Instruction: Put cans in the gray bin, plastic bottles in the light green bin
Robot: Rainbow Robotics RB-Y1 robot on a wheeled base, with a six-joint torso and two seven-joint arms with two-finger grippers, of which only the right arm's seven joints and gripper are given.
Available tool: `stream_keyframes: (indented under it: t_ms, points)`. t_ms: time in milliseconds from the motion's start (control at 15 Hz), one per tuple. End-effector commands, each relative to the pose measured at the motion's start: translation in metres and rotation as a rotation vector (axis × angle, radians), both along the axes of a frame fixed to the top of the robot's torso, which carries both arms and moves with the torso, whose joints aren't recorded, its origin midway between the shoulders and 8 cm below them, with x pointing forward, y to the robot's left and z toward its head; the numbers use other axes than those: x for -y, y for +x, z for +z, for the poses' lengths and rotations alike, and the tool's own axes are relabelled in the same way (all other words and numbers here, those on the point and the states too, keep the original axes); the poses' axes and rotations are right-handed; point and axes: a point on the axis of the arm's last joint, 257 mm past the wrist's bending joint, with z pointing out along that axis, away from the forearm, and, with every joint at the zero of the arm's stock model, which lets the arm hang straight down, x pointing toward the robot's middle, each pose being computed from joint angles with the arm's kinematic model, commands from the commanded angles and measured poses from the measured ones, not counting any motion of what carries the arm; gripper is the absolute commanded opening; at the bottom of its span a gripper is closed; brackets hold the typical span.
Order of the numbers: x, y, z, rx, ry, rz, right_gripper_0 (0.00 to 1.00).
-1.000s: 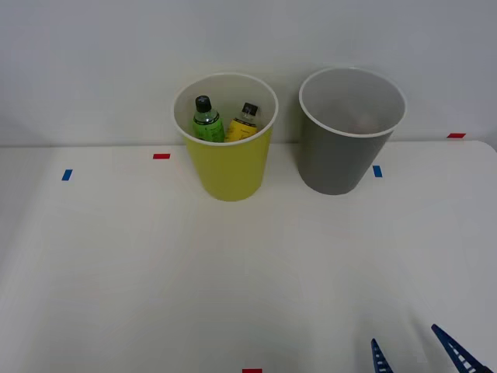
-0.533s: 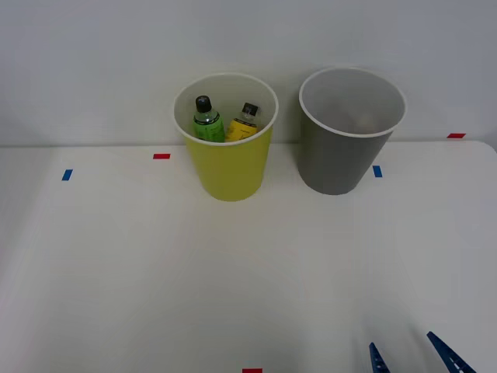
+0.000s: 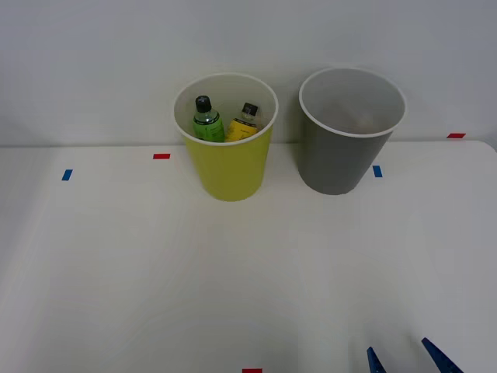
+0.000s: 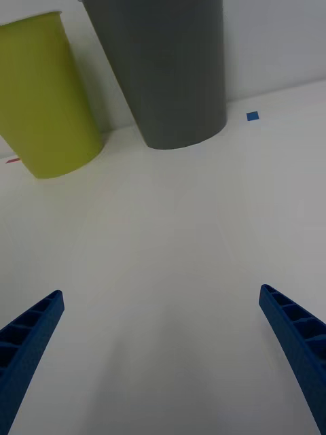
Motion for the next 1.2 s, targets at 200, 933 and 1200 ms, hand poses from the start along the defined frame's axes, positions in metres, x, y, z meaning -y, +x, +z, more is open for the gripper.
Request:
stream_keyframes:
  t_ms: [200, 933, 1200]
  points:
    - [-0.003, 0.004, 0.002, 0.027, -0.064, 0.011, 1.0]
    - [0.008, 0.007, 0.007, 0.09, -0.274, -0.048, 1.0]
    - [0.015, 0.005, 0.006, 0.084, -0.289, -0.051, 1.0]
